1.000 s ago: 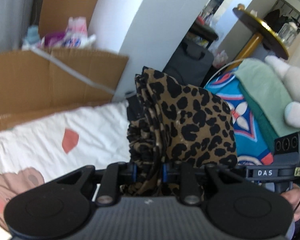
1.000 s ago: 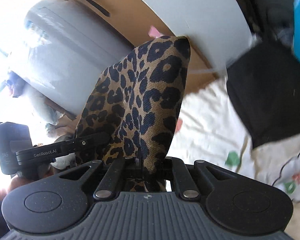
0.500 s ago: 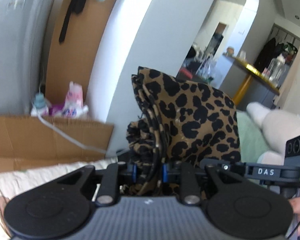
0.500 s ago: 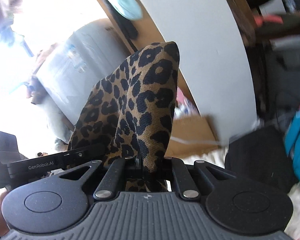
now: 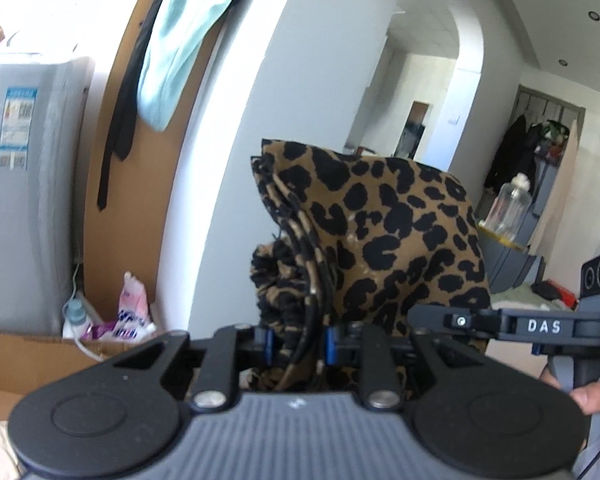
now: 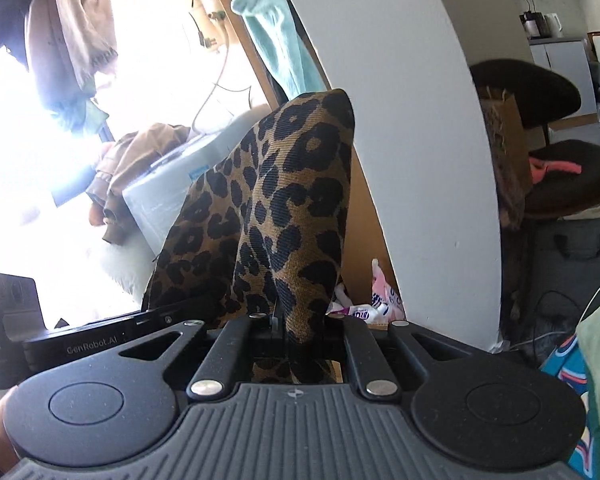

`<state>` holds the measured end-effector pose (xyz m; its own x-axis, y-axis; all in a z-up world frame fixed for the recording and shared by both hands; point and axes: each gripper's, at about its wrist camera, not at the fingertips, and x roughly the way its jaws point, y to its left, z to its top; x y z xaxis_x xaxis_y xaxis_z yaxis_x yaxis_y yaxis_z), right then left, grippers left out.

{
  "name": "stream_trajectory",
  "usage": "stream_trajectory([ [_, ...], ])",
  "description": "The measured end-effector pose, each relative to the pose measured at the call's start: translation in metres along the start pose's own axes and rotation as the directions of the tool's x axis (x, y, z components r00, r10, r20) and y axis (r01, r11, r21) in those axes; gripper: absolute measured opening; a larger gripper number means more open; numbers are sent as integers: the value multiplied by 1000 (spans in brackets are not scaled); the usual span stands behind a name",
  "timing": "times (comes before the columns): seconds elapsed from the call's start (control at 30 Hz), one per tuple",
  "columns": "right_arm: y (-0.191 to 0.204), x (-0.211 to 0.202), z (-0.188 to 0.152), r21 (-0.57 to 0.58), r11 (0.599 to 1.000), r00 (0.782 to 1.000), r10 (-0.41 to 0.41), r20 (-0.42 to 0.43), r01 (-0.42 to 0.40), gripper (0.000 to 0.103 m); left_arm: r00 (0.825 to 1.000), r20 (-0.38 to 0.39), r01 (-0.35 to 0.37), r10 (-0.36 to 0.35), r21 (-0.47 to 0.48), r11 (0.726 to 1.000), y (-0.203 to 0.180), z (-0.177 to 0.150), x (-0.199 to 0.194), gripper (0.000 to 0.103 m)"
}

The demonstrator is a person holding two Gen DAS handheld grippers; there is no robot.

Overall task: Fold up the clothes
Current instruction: 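Carry the held trouser bundle with both tools toward the black garment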

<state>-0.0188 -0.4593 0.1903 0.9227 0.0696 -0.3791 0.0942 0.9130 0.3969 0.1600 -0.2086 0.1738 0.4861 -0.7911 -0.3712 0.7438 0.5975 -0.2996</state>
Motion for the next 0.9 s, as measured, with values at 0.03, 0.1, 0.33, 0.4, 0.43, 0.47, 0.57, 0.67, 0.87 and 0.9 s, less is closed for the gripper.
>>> stream_trajectory([
  [0.03,2,-6,2,-10,1000,1000,-2,0,2,6,1000,2,5,-5,-5,1000,-4,2,-2,24],
  [0.1,2,-14,6,-21,1000,1000,-3,-4,3,6,1000,4,9,-9,-13,1000,-11,2,-4,24],
  [0.33,9,-43,-8,-52,998,999,-24,-26,23,6,1000,-7,7,-7,-26,1000,-26,-16,-7,24],
  [0.4,5,-46,-14,-32,999,999,-33,-39,32,6,1000,-14,5,-5,-20,1000,-33,-23,-8,24],
  [0.43,2,-48,-18,-26,999,998,-39,-42,38,6,1000,-18,4,-4,-16,1000,-37,-26,-8,24],
  [0.47,-2,-51,-21,-22,999,998,-46,-44,45,6,1000,-22,3,-3,-12,1000,-40,-29,-9,24],
  [0.57,-12,-56,-30,-24,998,997,-64,-49,63,6,1000,-23,13,-13,-2,1000,-49,-40,-5,24],
  [0.67,-25,-56,-38,-25,996,995,-86,-53,85,6,999,-23,30,-30,-11,999,-52,-54,5,24],
  [0.87,-51,-44,-56,-51,985,983,-170,-64,167,6,1000,-14,23,-23,25,999,-63,-86,36,24],
  [0.9,-56,-43,-57,-46,983,982,-181,-62,178,6,999,-19,28,-28,17,999,-66,-90,39,24],
])
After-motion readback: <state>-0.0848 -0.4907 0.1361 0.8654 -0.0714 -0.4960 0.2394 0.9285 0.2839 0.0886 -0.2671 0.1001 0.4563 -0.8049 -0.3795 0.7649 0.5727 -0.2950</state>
